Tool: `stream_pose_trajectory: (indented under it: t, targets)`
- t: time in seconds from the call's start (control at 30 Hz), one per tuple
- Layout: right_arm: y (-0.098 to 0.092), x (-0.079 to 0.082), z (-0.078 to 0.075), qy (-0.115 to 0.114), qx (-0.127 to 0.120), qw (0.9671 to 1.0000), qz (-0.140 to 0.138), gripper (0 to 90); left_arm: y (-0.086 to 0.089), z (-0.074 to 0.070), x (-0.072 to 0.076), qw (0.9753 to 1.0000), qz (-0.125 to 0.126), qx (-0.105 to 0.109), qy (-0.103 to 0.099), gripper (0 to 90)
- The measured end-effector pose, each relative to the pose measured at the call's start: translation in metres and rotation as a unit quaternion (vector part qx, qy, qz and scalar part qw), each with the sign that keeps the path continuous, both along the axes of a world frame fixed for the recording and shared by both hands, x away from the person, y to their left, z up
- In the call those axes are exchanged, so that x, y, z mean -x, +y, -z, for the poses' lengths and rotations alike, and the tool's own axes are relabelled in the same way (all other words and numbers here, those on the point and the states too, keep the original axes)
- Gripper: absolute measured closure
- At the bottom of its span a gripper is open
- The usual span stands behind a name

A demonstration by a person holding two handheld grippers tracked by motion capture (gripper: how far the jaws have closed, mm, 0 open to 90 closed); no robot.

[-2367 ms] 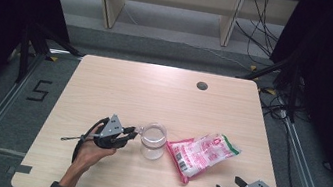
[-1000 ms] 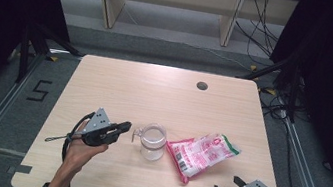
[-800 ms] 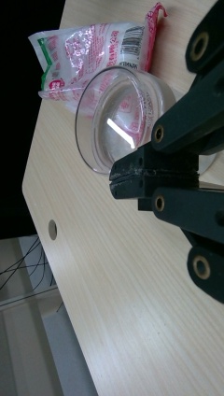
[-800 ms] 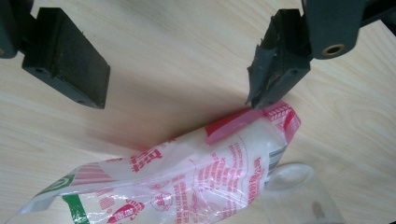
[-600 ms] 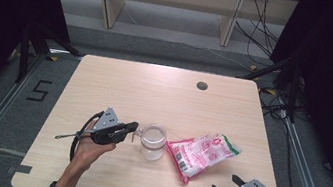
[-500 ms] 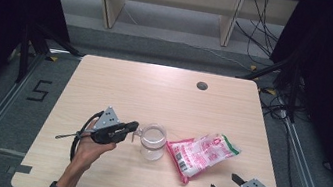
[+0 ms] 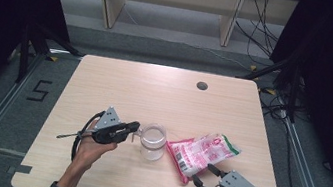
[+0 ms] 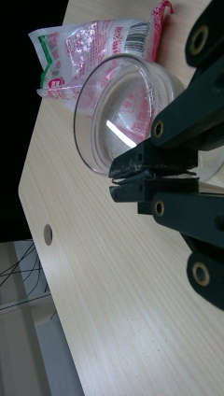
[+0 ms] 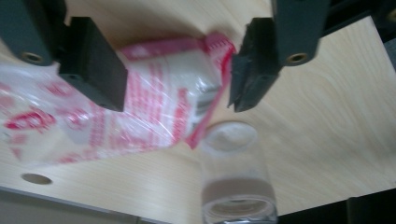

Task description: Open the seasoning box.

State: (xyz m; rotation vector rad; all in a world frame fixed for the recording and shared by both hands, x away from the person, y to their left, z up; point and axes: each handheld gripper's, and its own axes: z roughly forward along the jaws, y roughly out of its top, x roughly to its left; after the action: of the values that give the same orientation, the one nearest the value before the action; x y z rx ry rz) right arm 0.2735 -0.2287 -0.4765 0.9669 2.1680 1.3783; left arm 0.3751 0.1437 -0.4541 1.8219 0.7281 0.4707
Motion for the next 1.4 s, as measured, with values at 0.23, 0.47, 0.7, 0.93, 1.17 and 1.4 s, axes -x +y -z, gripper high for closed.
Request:
stream_pose_trajectory:
  t: [0.23, 0.47, 0.7, 0.93, 1.17, 1.4]
  targets:
    - [0.028, -0.024, -0.004, 0.003, 0.001, 0.9992, -0.039, 63.8, 0.001, 0.000, 0.000, 1.0000, 0.000, 0.002, 0.001, 86.1]
    - [0.049, -0.044, -0.005, -0.009, -0.006, 0.9984, -0.056, 76.0, 0.001, 0.001, 0.000, 1.0000, 0.000, 0.006, 0.004, 86.2]
    - [0.066, -0.059, -0.003, -0.015, 0.011, 0.9969, -0.076, 87.4, 0.002, 0.001, -0.001, 0.9999, 0.003, 0.010, 0.005, 86.2]
    - [0.075, -0.067, -0.005, -0.011, 0.010, 0.9970, -0.076, 89.4, 0.002, 0.001, -0.001, 1.0000, 0.002, 0.007, 0.003, 86.3]
    - [0.084, -0.072, -0.008, -0.018, 0.012, 0.9960, -0.086, 90.0, 0.003, 0.002, -0.001, 1.0000, 0.005, 0.007, 0.002, 86.4]
    - [0.088, -0.075, -0.009, -0.010, 0.028, 0.9960, -0.085, 90.0, 0.003, 0.002, -0.001, 1.0000, 0.004, 0.006, 0.003, 86.4]
